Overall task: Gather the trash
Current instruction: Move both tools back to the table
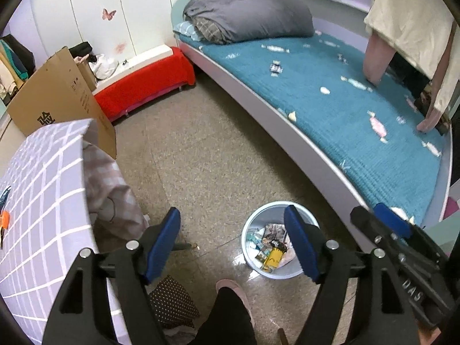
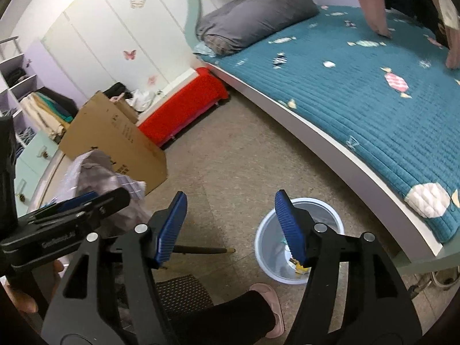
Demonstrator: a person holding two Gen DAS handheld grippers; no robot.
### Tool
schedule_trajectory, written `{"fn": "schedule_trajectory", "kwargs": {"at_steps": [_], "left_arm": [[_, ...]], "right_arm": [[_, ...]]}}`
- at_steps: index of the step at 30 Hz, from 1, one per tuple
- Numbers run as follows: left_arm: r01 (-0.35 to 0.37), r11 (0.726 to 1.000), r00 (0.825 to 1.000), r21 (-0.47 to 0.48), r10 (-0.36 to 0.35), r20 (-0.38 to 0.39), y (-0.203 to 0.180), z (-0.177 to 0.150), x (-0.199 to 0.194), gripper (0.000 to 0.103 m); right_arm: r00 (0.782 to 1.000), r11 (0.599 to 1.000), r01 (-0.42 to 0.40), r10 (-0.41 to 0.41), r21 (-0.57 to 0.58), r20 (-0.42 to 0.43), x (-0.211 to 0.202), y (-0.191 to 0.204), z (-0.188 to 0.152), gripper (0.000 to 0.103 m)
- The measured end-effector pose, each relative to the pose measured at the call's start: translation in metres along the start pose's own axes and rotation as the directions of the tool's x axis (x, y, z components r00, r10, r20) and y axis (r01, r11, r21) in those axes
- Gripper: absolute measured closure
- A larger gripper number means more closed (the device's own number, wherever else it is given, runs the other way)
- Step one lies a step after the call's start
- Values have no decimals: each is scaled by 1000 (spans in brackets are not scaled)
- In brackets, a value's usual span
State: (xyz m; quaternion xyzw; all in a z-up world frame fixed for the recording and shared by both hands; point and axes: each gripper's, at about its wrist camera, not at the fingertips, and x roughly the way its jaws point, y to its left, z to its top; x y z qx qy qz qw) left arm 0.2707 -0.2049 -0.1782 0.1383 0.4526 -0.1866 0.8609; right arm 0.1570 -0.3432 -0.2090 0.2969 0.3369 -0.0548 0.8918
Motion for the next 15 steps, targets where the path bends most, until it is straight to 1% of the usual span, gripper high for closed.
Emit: {"fn": "schedule_trajectory", "kwargs": {"at_steps": [3,6,9,12,15], "left_arm": [[19,1000,999,-24,-18,40,14,-2,-24,30],[25,998,996,-51,-21,86,36,-7,-51,29],[32,995,993,-94,-20,119,64,-15,-76,29],[26,992,989,-127,-7,150,94,-27,-99,29],[2,986,985,-169,28,170,137,-45,-122,29]], "right_arm": [[999,998,-41,41,-40,10,-13,24,1,39],[996,992,-90,92,-88,22,-27,54,1,37],[988,979,-146,151,-142,25,-38,89,1,37],[981,961,-190,196,-202,9,-44,126,-3,36],[975,941,-218,222,-259,-13,-45,161,-8,36]]}}
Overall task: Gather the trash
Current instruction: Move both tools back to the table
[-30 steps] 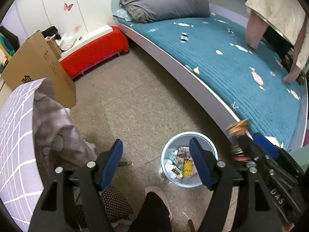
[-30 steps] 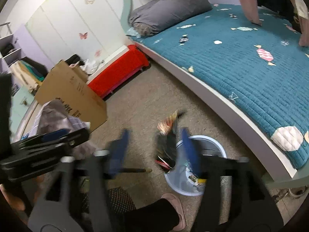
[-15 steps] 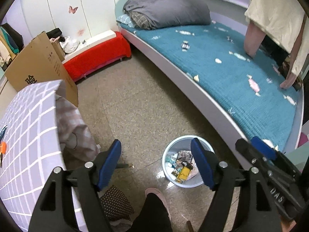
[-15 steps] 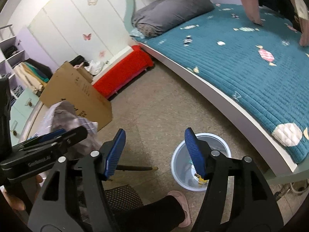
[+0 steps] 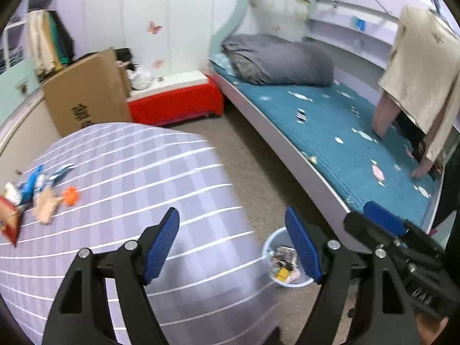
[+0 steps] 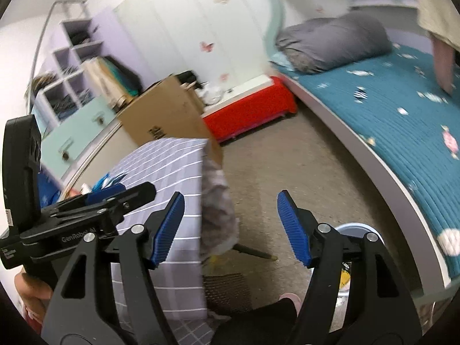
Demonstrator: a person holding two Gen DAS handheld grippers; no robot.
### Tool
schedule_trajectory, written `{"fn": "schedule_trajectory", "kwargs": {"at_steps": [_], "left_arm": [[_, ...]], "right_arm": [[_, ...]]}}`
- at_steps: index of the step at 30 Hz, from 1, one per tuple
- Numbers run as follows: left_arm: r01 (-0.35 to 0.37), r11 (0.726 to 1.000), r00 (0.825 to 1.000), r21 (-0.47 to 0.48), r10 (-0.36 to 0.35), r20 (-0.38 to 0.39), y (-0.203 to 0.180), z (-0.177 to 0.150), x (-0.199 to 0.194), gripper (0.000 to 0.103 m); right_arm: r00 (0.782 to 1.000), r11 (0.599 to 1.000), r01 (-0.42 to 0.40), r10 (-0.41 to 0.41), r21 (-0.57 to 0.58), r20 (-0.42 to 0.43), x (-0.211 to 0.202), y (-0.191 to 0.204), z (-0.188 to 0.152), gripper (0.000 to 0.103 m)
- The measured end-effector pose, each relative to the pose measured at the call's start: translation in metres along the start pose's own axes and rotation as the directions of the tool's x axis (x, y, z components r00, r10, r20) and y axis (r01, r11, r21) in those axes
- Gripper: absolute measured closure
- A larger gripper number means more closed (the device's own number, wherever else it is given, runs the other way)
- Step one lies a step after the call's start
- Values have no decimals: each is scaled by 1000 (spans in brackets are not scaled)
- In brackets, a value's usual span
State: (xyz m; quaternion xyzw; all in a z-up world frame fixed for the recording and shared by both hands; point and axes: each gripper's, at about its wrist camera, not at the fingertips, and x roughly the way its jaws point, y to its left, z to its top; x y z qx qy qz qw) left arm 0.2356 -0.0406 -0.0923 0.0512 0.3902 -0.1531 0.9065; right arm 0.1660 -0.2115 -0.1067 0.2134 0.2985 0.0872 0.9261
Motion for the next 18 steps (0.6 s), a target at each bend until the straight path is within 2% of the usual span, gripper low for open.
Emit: {"fn": "schedule_trajectory", "kwargs": {"at_steps": [3,8,12,15,18], "left_arm": [[13,997,1000,-76,-13,9,44,-7,-16,29],[-96,982,994,-160,102,29,126,-24,-33,29],[-113,960,992,-255,125,33,188,-35,-36,29],[-149,948,988,-281,154,-5,227,-37,-26,29],[-147,941,989,-306,142,-37,255,-37,-16,29]], "right_arm": [[999,997,-42,40,-58,-30,14,36,1,36],[991,982,-93,75,-163,-112,48,97,-5,36],[979,966,-132,91,-223,-182,79,140,-10,36],[972,953,-140,81,-270,-218,100,164,-12,36],[962,942,-155,76,-297,-262,122,183,-13,36]]}}
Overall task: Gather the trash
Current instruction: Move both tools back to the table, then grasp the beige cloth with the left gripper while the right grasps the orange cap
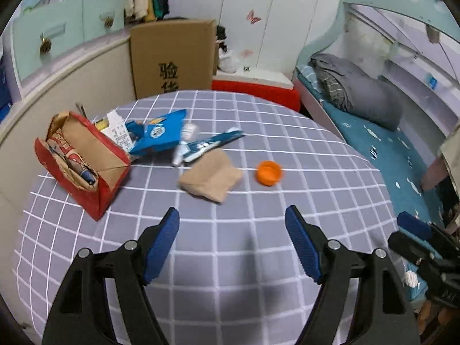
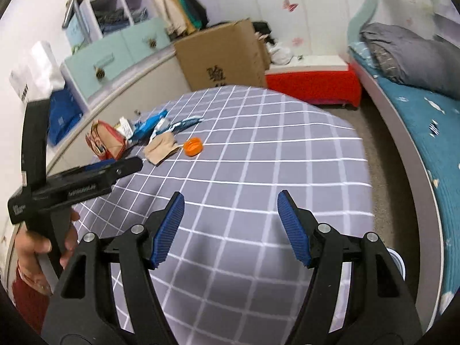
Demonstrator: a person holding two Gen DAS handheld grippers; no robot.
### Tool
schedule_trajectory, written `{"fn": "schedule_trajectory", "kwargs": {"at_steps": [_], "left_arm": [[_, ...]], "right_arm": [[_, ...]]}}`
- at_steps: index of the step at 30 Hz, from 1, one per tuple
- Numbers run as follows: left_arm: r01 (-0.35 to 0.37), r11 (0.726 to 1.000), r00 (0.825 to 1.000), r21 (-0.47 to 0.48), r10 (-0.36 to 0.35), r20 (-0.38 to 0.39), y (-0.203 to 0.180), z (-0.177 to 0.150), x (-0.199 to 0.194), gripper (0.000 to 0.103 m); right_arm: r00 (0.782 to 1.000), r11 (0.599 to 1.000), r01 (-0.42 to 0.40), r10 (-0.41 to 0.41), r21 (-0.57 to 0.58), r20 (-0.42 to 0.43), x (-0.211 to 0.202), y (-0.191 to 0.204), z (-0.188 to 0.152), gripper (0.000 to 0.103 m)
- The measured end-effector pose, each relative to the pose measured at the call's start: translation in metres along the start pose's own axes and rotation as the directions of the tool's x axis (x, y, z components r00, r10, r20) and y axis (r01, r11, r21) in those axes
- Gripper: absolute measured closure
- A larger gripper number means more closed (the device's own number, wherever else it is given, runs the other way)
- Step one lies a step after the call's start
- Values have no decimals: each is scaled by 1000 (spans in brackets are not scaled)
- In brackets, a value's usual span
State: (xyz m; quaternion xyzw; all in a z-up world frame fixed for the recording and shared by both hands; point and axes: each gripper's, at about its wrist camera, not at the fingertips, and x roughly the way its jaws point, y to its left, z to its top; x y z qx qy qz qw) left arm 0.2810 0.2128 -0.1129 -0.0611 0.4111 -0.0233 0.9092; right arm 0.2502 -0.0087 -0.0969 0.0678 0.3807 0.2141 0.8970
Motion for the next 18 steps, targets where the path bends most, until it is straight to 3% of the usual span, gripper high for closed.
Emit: {"fn": "schedule_trajectory", "kwargs": {"at_steps": [8,10,15,18], "left_arm": [[-29,998,998,56,32,-56,17,23,52,30],[-36,996,997,78,40,-59,17,25,59,37],[-30,994,997,108,38,-74,18,27,68,66],[-4,995,998,101,11,-64,22,27,66,76]], "right_arm": [[997,998,21,-25,-59,-73,50,18,24,36],[995,997,30,-36,-76,-88,59,21,28,36],[993,995,12,-23,-97,-113,89,29,38,36],[991,993,20,-35,-116,-131,107,36,43,36]]}}
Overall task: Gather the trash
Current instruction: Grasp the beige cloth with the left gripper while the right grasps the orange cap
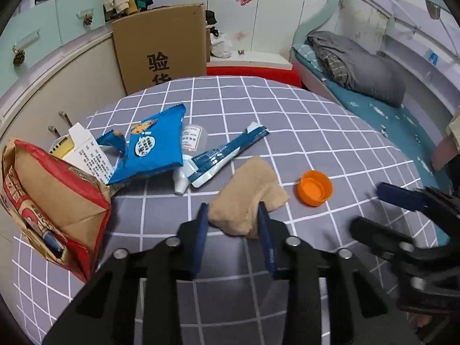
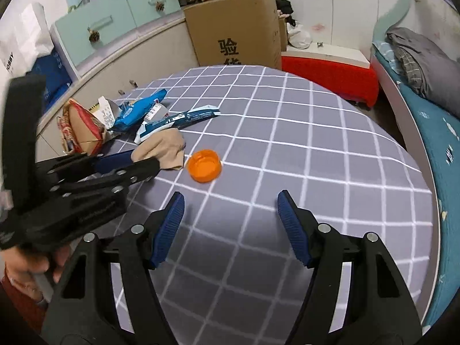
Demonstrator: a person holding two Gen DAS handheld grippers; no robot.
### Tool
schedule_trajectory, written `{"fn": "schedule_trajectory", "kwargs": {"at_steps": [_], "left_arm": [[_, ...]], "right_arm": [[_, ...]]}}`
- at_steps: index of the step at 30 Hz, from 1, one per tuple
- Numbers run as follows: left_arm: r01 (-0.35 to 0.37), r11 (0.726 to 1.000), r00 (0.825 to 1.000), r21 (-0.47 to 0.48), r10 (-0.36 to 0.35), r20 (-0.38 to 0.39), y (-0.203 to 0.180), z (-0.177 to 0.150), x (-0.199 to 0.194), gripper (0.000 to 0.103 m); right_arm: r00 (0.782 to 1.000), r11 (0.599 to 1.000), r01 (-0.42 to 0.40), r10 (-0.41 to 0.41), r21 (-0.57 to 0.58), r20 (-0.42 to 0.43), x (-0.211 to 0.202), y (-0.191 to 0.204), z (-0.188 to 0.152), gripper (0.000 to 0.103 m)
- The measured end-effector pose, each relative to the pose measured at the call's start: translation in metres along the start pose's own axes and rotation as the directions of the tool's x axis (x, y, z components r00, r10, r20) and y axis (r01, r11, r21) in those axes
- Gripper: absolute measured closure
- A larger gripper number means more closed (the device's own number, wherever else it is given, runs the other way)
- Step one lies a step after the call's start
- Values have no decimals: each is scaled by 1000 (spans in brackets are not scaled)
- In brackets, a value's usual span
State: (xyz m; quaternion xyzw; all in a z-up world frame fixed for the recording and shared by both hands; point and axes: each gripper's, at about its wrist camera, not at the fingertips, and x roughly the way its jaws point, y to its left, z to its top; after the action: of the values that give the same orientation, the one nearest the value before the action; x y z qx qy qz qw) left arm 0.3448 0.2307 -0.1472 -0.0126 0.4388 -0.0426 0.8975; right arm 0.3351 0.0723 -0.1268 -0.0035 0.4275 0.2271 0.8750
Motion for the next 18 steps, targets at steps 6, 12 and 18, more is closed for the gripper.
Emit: {"fn": "schedule_trajectory", "kwargs": {"at_steps": [6,12,18], "left_arm": [[5,999,999,-44,-4,34,10,-5,-13,79],[-5,999,999,-54,8,54,10,-7,-18,79],[-16,999,997,-38,19,79,3,-7,-25,80]], "right_arm": [[999,997,29,-30,-68,-14,24,19,15,37],[996,987,86,-89,-133,-20,39,34,24,67],[999,996,37,-38,-79,-8,29,21,18,74]]}}
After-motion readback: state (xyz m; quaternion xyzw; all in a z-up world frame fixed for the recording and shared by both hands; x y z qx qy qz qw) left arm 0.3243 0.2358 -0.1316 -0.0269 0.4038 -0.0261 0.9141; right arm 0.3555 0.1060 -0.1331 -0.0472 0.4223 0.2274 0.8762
